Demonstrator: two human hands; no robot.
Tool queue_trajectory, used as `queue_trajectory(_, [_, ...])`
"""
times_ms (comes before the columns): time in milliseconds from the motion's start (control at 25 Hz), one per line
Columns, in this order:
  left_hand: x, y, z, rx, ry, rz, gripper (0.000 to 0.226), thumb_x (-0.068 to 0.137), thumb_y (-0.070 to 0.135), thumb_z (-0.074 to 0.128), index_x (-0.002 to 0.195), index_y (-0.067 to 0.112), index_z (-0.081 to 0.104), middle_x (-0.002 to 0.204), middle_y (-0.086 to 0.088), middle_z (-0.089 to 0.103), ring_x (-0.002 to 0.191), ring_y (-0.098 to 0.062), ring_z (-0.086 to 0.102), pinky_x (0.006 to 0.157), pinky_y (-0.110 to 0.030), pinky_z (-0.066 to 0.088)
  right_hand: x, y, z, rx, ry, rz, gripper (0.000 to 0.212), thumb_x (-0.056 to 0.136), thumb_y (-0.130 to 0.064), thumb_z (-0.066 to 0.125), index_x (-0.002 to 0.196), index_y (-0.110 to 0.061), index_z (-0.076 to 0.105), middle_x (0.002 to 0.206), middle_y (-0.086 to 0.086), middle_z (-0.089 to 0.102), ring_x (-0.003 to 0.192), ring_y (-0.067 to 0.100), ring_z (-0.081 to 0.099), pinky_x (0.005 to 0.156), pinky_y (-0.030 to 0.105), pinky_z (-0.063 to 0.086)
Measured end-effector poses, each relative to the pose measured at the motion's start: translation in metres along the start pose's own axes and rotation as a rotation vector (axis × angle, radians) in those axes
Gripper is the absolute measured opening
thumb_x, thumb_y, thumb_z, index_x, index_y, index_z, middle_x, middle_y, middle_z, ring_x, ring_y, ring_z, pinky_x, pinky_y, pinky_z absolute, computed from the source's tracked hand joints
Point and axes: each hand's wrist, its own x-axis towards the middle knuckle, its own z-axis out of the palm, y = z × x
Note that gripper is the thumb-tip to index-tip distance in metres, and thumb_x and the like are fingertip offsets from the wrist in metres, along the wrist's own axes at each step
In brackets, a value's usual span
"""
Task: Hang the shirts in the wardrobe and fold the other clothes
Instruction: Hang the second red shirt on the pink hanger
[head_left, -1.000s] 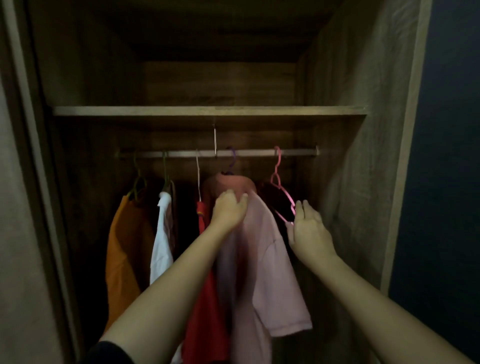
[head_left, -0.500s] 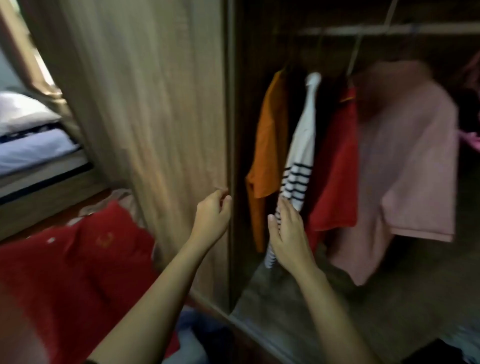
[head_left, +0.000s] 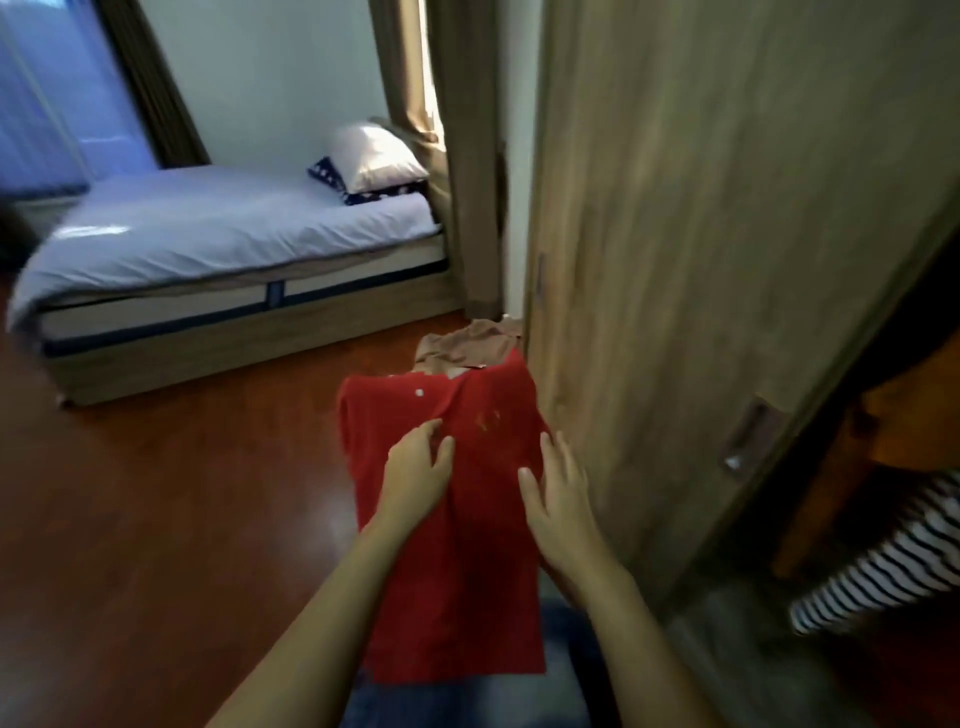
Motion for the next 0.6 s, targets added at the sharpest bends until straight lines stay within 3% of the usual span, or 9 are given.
queue_trajectory(80, [0.038, -0.033, -0.014, 0.05, 0.03, -0.032, 0.038, 0.092, 0.017, 0.053, 0.126, 0.001, 0.055, 0.124, -0.016, 0.062, 0.114, -0.029, 0.058, 0.099, -0.036, 0.042, 0.037, -0.011, 0.029, -0.034, -0.078, -0.027, 0.062, 0.097, -0.047, 0.029, 0.149, -0.017, 0.013, 0.158, 0.004, 0.005, 0.145, 0.017, 0.001, 0.117, 0.033, 0.006])
queue_trajectory(240, [0.105, -0.08, -0.025, 0.191, 0.031, 0.066, 0.04, 0.091, 0.015, 0.054, 0.128, 0.003, 0.053, 0.13, -0.016, 0.056, 0.121, -0.029, 0.051, 0.101, -0.035, 0.036, 0.1, -0.024, 0.074, -0.14, -0.15, -0.07, 0.059, 0.099, -0.04, 0.03, 0.149, -0.015, 0.01, 0.158, 0.003, 0.001, 0.145, 0.015, -0.003, 0.116, 0.031, 0.001])
queue_trajectory(440, [0.174, -0.124, -0.008, 0.476, -0.259, 0.185, 0.065, 0.09, 0.029, 0.058, 0.145, 0.01, 0.029, 0.154, -0.012, 0.026, 0.141, -0.028, 0.026, 0.113, -0.04, 0.022, 0.182, -0.022, 0.104, -0.214, -0.102, -0.14, 0.051, 0.098, -0.025, 0.039, 0.146, -0.011, 0.025, 0.155, 0.009, 0.019, 0.144, 0.021, 0.011, 0.115, 0.035, 0.009])
queue_trajectory(520, [0.183, -0.133, -0.001, 0.541, -0.298, 0.238, 0.058, 0.09, 0.036, 0.053, 0.142, 0.014, 0.038, 0.148, -0.007, 0.039, 0.136, -0.026, 0.037, 0.109, -0.046, 0.026, 0.217, -0.017, 0.106, -0.226, -0.085, -0.129, 0.048, 0.099, -0.023, 0.037, 0.144, -0.009, 0.028, 0.153, 0.012, 0.025, 0.143, 0.023, 0.015, 0.115, 0.035, 0.011])
queue_trajectory(600, [0.18, -0.139, 0.005, 0.472, -0.167, 0.367, 0.044, 0.087, 0.036, 0.046, 0.125, 0.016, 0.06, 0.124, -0.005, 0.064, 0.112, -0.026, 0.062, 0.096, -0.047, 0.043, 0.248, -0.009, 0.107, -0.272, -0.12, -0.117, 0.044, 0.099, -0.025, 0.035, 0.14, -0.007, 0.036, 0.148, 0.014, 0.034, 0.14, 0.026, 0.025, 0.115, 0.036, 0.019])
